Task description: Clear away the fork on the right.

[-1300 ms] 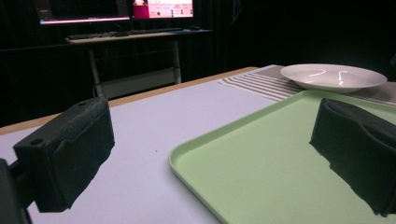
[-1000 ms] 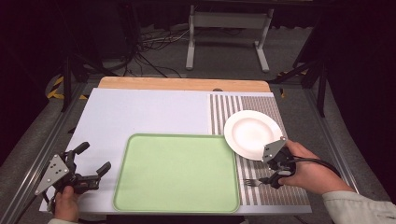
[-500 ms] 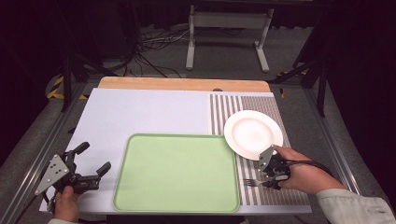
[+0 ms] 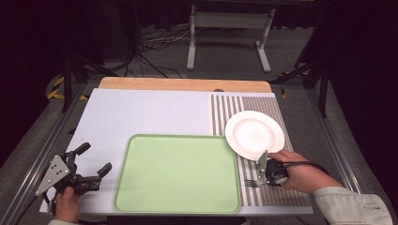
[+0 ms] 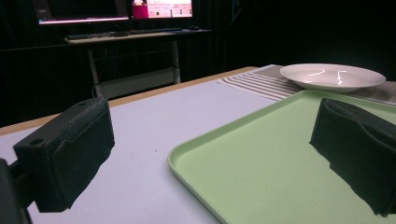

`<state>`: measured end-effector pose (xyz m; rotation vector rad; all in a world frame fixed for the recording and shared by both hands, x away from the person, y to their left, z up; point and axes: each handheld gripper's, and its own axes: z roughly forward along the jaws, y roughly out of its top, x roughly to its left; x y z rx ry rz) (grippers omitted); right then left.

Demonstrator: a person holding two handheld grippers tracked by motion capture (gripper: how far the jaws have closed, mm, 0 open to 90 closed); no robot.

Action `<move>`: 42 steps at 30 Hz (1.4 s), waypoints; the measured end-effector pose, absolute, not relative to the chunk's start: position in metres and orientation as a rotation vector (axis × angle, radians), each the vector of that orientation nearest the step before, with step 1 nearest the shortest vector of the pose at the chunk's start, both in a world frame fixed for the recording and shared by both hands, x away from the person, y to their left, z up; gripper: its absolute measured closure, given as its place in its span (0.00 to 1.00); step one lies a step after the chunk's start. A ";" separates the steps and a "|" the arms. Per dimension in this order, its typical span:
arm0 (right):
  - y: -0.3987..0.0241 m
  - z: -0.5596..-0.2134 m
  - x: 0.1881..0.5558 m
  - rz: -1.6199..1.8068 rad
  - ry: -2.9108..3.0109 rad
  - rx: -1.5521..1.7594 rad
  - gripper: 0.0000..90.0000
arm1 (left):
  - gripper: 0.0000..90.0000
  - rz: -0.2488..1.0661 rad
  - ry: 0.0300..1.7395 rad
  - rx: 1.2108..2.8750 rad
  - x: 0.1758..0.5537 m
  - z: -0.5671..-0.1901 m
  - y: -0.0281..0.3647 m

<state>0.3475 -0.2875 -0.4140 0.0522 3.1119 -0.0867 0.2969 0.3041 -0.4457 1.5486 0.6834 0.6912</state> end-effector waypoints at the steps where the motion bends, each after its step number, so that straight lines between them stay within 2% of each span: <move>1: -0.287 -0.414 0.348 -0.087 3.112 0.052 0.93 | 0.00 0.691 0.683 1.549 0.297 -0.446 0.304; 7: -0.284 -0.415 0.347 -0.127 3.117 -0.035 0.95 | 0.00 0.691 0.682 1.550 0.297 -0.446 0.304; 22: -0.287 -0.413 0.348 -0.096 3.114 0.014 0.96 | 0.00 0.690 0.684 1.552 0.297 -0.446 0.305; 42: -0.297 -0.375 0.348 0.198 3.021 0.148 0.96 | 0.00 0.691 0.683 1.553 0.297 -0.445 0.305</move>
